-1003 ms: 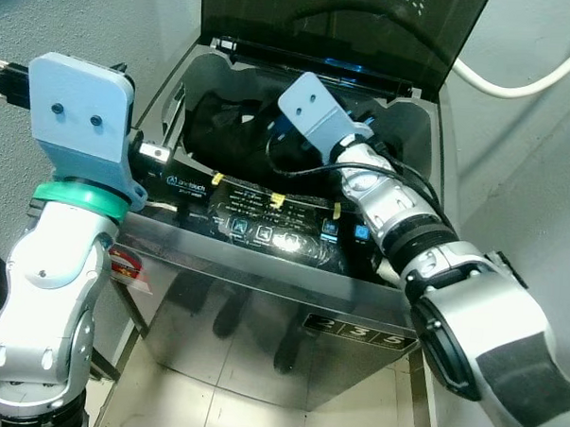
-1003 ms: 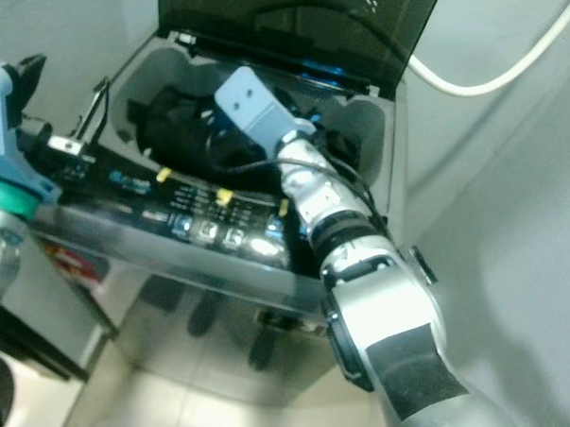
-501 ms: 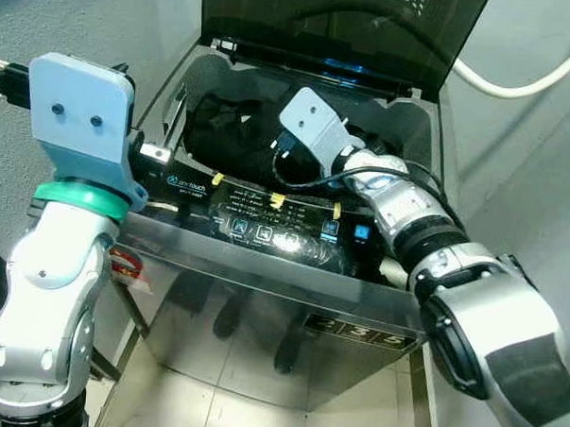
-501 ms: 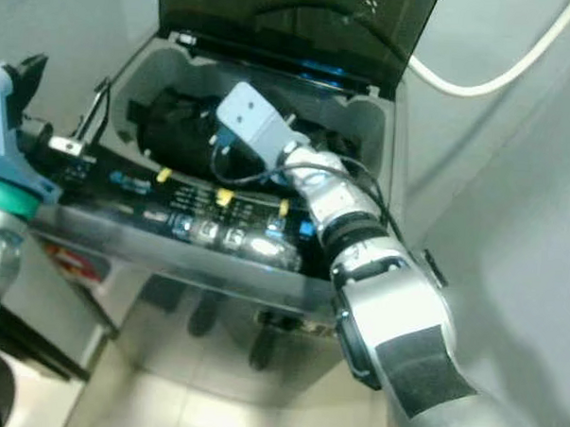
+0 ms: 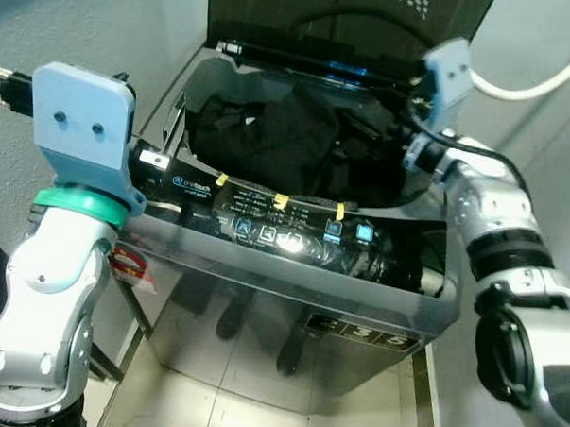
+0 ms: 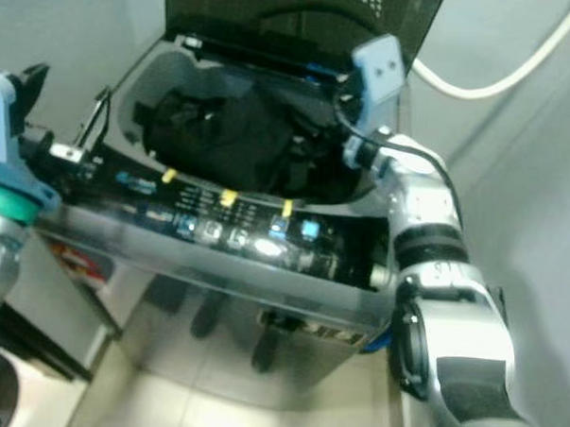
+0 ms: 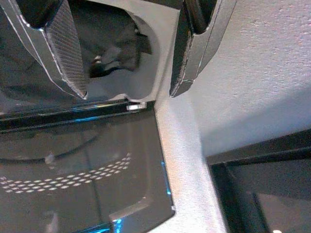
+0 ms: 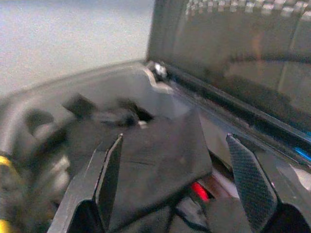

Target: Clothes washing

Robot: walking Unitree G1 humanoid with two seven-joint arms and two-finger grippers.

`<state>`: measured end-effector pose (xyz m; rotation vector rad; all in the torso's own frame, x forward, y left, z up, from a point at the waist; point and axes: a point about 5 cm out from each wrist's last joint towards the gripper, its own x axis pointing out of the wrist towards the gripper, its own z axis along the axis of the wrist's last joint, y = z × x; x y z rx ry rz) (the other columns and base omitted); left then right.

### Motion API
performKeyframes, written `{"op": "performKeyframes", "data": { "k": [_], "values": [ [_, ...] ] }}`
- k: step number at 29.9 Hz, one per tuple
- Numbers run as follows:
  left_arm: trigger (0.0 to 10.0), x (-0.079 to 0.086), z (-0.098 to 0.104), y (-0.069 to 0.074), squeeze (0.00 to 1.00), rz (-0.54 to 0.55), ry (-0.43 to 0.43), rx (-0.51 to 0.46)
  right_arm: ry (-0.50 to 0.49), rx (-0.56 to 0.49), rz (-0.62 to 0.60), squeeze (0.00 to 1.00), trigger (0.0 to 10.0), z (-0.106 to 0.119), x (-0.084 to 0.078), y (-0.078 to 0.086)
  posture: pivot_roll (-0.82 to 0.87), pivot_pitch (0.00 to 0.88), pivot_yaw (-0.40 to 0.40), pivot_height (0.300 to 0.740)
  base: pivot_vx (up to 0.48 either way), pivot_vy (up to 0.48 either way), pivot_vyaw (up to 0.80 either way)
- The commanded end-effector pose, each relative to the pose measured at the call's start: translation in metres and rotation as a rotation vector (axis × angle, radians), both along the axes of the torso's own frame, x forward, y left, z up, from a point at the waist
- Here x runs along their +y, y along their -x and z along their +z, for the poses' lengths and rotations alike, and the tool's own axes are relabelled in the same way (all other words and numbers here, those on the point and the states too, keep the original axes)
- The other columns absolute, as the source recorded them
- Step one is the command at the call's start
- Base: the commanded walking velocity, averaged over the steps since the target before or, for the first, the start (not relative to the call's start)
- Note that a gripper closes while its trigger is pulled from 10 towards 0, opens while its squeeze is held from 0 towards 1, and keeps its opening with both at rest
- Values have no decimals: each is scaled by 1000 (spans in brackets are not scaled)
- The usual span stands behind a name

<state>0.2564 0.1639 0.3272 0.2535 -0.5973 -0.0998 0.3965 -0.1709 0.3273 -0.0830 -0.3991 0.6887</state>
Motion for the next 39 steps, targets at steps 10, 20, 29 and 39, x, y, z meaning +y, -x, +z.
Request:
{"op": "performKeyframes", "data": {
  "k": [10, 20, 29, 39],
  "values": [
    [10000, -15, -22, 16, 0, -319, -72, 209, -463, -64, -28, 0, 10000, -1, -26, 25, 197, 133, 14, 740, 0, 0, 0],
    [10000, 7, -39, 1, 0, -83, -18, 203, -583, -114, -275, 0, 10000, -46, 18, 56, 191, 73, 13, 740, 0, 0, 0],
    [10000, 9, -32, -20, 0, -43, -1, 154, -546, -194, -194, 0, 10000, -30, 42, 65, 164, 20, 24, 740, 0, 0, 0],
    [10000, 13, -34, -28, 0, -74, 56, 174, -436, -273, -230, 0, 10000, -28, 57, 74, 163, 0, 17, 740, 0, 0, 0]
  ]
}}
